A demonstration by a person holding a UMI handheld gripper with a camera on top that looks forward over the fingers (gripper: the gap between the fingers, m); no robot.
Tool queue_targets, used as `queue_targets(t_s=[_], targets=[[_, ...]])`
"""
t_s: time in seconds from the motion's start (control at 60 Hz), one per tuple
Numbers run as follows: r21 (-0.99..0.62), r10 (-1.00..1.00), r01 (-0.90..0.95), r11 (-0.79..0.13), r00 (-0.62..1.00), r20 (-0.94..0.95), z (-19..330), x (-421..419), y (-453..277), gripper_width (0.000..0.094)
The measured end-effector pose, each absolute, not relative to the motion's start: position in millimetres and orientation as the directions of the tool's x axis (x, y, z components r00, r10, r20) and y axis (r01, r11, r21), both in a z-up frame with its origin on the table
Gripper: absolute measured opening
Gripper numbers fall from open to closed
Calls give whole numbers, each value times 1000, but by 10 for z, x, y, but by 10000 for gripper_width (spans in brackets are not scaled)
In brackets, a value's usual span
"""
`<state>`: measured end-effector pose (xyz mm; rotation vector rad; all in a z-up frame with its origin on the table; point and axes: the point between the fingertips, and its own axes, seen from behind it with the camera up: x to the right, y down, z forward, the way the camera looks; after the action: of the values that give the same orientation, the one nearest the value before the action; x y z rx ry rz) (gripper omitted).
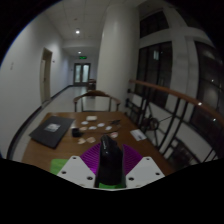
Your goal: Arrange mouse
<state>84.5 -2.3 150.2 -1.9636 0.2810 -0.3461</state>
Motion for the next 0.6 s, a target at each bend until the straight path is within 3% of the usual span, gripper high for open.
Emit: queue_targets(t_s=[0.1,0.25,0.3,0.45,0.55,0.6], targets=[[-884,-253,-46,-466,964,83,932,257,11,295],[-797,-185,-10,-604,974,128,97,87,24,301],[-833,-198,-9,-554,973,121,95,99,105,294],[-855,-207,-14,-518,972,109,102,82,98,294],[-837,-222,-21,-547,967,121,90,90,61,445],[-819,-259,-41,-572,957,133,80,93,-44,659]])
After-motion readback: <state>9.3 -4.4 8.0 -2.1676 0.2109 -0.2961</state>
